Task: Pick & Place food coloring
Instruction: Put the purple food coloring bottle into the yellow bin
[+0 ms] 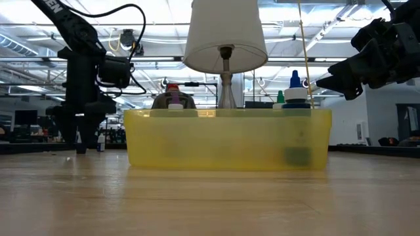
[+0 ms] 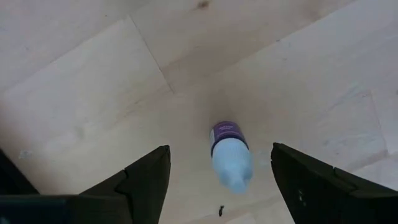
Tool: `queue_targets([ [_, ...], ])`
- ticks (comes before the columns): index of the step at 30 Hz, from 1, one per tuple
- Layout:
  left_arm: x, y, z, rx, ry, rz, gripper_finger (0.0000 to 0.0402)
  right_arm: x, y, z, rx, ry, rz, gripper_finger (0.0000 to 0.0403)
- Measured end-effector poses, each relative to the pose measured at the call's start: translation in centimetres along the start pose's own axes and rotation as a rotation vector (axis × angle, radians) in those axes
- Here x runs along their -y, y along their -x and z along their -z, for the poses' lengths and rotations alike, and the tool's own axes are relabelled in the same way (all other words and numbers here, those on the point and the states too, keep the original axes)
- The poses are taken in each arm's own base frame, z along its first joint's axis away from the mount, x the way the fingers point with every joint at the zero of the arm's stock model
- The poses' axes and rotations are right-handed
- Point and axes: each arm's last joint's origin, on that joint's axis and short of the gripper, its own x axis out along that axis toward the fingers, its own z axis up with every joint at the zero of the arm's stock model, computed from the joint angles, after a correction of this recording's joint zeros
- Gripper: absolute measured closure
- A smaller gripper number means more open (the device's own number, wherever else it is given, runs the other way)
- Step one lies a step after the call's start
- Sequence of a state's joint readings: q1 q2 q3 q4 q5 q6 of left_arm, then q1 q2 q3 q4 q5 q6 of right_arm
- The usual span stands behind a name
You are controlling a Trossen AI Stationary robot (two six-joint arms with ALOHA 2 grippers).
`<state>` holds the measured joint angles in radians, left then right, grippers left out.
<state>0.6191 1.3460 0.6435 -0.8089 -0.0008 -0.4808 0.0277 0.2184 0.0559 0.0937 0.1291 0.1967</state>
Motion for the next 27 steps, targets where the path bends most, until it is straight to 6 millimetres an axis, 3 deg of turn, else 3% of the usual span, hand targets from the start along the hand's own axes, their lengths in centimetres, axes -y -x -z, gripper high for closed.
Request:
queue_targets([
  [27,0.30,0.68,-0.56,0.024,-0.064,0.014,0.0128,0.00,0.00,0.00,0.000,0.000,0.000,0.0165],
])
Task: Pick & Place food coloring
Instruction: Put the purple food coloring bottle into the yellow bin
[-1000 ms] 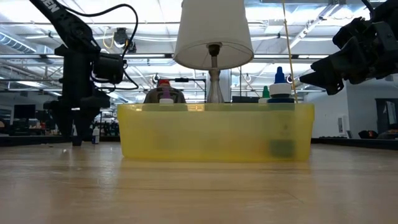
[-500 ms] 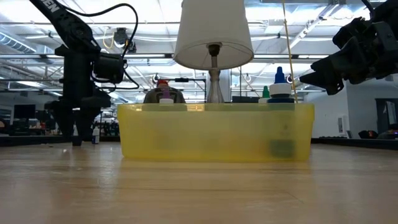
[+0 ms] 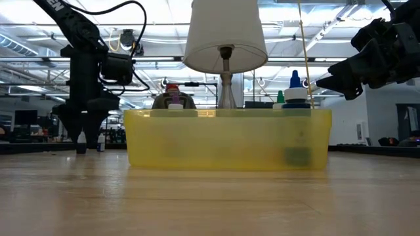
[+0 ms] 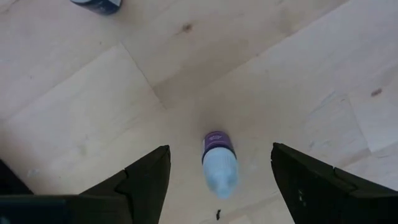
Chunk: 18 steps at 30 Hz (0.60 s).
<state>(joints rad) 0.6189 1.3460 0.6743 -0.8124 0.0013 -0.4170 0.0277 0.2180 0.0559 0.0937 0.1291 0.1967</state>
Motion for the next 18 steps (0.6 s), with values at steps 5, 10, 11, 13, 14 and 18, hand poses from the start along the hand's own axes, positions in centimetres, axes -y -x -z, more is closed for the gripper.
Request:
queue_targets([
  [5,0.00,0.00,-0.01,0.001,0.000,-0.001,0.0128,0.00,0.00,0.00,0.000,0.000,0.000,0.0165],
  [10,0.00,0.00,-0.01,0.002,-0.005,-0.001,0.0128,0.00,0.00,0.00,0.000,0.000,0.000,0.0165],
  [11,0.00,0.00,-0.01,0.001,-0.005,-0.001,0.0129,0.00,0.00,0.00,0.000,0.000,0.000,0.0165],
  [13,0.00,0.00,-0.01,0.002,-0.004,-0.001,0.0129,0.00,0.00,0.00,0.000,0.000,0.000,0.0165],
  [14,0.00,0.00,-0.01,0.001,-0.005,-0.001,0.0129,0.00,0.00,0.00,0.000,0.000,0.000,0.0165],
  [18,0.02,0.00,0.00,-0.002,-0.028,0.007,0.0129,0.00,0.00,0.00,0.000,0.000,0.000,0.0165],
])
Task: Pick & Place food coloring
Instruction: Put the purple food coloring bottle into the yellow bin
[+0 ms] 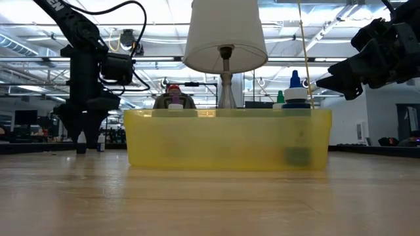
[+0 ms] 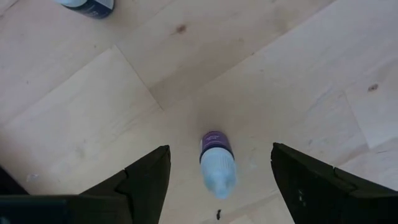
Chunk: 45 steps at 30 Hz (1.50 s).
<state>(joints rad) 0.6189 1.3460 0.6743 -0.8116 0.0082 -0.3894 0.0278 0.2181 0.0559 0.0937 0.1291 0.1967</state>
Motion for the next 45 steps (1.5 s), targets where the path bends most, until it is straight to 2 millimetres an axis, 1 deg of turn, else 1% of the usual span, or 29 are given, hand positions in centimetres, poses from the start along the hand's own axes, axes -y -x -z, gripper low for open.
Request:
queue_targets([
  [4,0.0,0.0,0.0,0.000,-0.004,0.000,0.0129,0.0,0.0,0.0,0.000,0.000,0.000,0.0165],
  [7,0.0,0.0,0.0,0.000,-0.003,0.000,0.0143,0.0,0.0,0.0,0.000,0.000,0.000,0.0165],
  [16,0.0,0.0,0.0,0.000,-0.002,0.002,0.0248,0.0,0.0,0.0,0.000,0.000,0.000,0.0165],
  [22,0.0,0.0,0.0,-0.011,0.007,0.018,0.0304,0.0,0.0,0.0,0.000,0.000,0.000,0.0165],
  [25,0.0,0.0,0.1,-0.021,0.009,0.015,0.0325,0.0,0.0,0.0,0.000,0.000,0.000,0.0165],
  [28,-0.1,0.1,0.3,-0.037,0.009,0.008,0.0338,0.0,0.0,0.0,0.000,0.000,0.000,0.0165],
  [34,0.1,0.4,0.4,-0.075,-0.007,0.016,0.0338,0.0,0.0,0.0,0.000,0.000,0.000,0.0165],
  [36,0.7,1.1,0.3,-0.084,-0.028,0.034,0.0338,0.0,0.0,0.0,0.000,0.000,0.000,0.0165],
  [39,2.3,2.8,0.0,-0.069,-0.092,0.055,0.0338,0.0,0.0,0.0,0.000,0.000,0.000,0.0165],
  [42,4.8,5.0,-0.2,-0.019,-0.196,0.088,0.0338,0.0,0.0,0.0,0.000,0.000,0.000,0.0165],
  [45,7.8,7.7,0.3,0.053,-0.309,0.110,0.0338,0.0,0.0,0.0,0.000,0.000,0.000,0.0165],
])
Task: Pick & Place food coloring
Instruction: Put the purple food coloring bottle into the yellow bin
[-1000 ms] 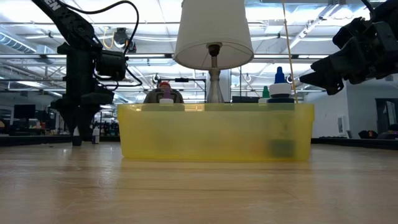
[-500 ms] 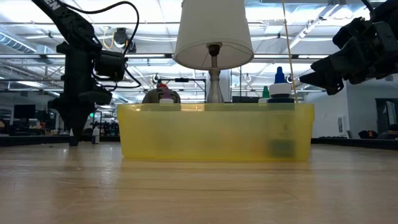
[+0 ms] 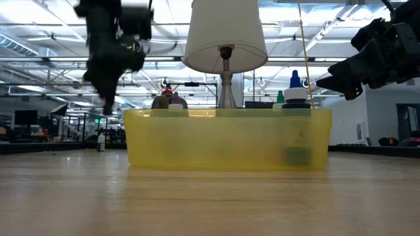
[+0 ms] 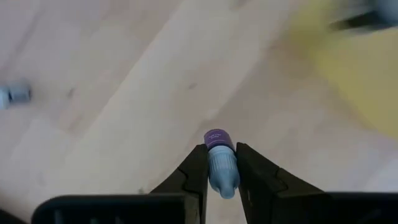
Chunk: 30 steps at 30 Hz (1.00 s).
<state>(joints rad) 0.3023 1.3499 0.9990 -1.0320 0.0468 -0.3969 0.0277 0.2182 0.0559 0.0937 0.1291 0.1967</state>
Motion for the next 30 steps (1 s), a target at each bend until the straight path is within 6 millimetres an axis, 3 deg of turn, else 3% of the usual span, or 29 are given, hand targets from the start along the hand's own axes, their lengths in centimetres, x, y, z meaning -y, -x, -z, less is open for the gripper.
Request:
queue_targets([
  [6,7.3,4.3,-1.1,0.113,-0.142,-0.045,0.0338,0.0,0.0,0.0,0.000,0.000,0.000,0.0165],
  [10,12.3,4.9,-2.4,0.134,-0.246,-0.088,0.0339,0.0,0.0,0.0,0.000,0.000,0.000,0.0165],
  [14,16.9,2.5,-3.7,0.090,-0.428,-0.109,0.0339,0.0,0.0,0.0,0.000,0.000,0.000,0.0165],
  [18,19.9,-1.4,-4.5,0.021,-0.564,-0.142,0.0339,0.0,0.0,0.0,0.000,0.000,0.000,0.0165],
  [24,22.5,-6.5,-5.5,0.012,-0.635,-0.064,0.0339,0.0,0.0,0.0,0.000,0.000,0.000,0.0165],
  [30,23.0,-9.5,-5.9,-0.024,-0.638,-0.017,0.0339,0.0,0.0,0.0,0.000,0.000,0.000,0.0165],
])
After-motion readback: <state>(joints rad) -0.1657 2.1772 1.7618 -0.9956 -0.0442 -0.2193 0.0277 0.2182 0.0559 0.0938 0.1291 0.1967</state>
